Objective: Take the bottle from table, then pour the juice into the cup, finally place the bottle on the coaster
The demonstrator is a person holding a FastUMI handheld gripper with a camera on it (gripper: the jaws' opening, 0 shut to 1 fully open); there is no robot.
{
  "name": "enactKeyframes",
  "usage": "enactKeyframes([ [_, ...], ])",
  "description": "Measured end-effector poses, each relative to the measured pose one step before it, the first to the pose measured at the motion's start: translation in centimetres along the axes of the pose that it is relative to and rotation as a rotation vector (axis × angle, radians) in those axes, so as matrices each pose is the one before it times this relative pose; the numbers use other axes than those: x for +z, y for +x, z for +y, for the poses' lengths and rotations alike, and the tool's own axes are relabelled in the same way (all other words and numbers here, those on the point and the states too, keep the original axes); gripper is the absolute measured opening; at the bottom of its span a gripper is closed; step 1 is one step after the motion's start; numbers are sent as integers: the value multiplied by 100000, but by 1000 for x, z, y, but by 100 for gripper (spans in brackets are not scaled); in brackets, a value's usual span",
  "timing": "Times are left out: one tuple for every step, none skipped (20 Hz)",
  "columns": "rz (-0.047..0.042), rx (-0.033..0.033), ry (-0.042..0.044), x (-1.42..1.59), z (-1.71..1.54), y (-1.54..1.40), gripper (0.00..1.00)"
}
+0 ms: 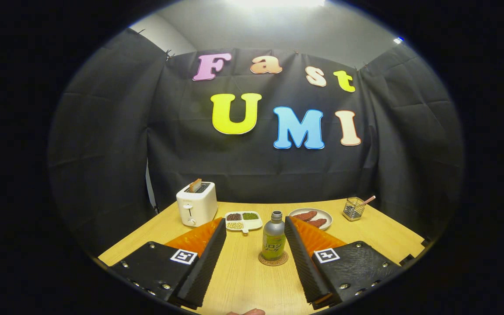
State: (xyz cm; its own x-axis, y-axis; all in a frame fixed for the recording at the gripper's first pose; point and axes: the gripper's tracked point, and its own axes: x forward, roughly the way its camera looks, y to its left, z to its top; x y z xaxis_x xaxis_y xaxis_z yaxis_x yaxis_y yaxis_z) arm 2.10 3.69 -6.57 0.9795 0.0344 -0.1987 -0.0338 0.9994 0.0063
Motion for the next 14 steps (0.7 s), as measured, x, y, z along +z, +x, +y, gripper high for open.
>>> enactKeyframes([
  [-402, -388, 358, 158, -122, 84, 82],
  [-323, -197, 537, 126, -52, 48, 82],
  [257, 210, 572, -5, 22, -2, 82],
  [-269, -316, 159, 98, -77, -48, 82],
  [-513, 232, -105, 185, -5, -13, 82],
  [-711, -231, -168, 302, -26, -95, 82],
  [-521, -85, -151, 173, -64, -90, 82],
  [-166, -165, 31, 124, -50, -79, 82],
  [145, -73, 252, -101, -4, -12, 82],
  [-142, 75, 211, 84, 63, -46, 82],
  [-227, 33, -20, 105, 17, -30, 82],
  [-140, 91, -270, 80, 3, -54, 82],
  [-472, 150, -291, 105, -5, -113, 82],
  [-493, 184, 17, 210, 27, -108, 82],
])
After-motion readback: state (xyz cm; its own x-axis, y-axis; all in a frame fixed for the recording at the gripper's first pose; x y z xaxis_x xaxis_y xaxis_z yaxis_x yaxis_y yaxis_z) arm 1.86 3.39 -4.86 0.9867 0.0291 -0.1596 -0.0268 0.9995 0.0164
